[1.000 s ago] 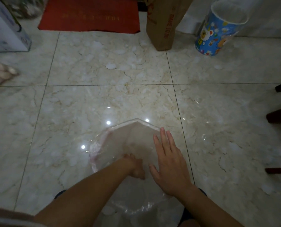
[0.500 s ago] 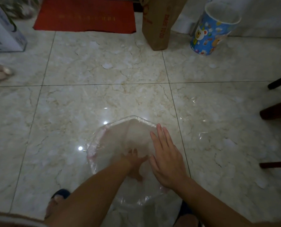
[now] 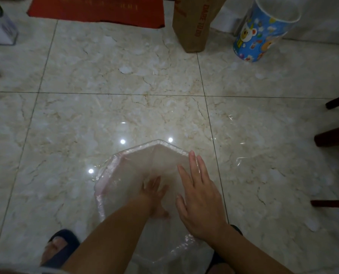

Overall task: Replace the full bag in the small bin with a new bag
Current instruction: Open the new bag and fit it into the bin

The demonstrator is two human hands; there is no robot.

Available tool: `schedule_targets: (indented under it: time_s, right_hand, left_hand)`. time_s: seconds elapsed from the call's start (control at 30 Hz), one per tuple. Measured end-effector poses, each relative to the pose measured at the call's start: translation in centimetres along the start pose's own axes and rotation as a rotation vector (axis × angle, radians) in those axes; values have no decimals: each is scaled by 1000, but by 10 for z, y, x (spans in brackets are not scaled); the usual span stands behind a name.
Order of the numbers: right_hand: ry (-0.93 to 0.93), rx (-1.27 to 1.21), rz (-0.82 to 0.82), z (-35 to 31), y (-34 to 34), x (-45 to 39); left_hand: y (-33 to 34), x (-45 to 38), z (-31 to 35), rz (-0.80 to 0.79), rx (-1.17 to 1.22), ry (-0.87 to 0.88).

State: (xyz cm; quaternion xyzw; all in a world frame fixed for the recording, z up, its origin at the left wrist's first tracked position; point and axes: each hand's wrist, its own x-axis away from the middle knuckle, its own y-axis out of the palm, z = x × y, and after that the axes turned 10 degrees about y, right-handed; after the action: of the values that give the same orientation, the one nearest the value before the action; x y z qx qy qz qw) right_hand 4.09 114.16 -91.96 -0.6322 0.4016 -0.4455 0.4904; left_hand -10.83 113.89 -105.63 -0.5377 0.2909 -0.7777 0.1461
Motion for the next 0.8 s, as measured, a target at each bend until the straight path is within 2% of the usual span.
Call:
schedule_targets:
  time_s: [0.17,0.3,0.37,0.43,0.53,0.63,0.8]
  right_hand:
    - [-15,-12,19,0,-1,0]
    - [-6,12,31,0,0,2]
    - [-1,58,16,-1,-1,2]
    - [-1,107,-1,-2,-2,2]
    - [-1,170,-41,-2,-3,-1]
    - [-28,222,-50,0,-6,-3]
    - [-161,397,-23,-10,-25,-1]
  left_hand:
    - [-12,11,10,18,-48,10]
    - [-37,18,26,-188,40,-25]
    - [-56,32,34,-243,-19,21]
    - [-71,50,42,-217,-156,141]
    - [-86,80,44,-60,-325,228]
    - [-86,97,30,-4,-455,144]
    - [-84,123,2,-98,-339,50]
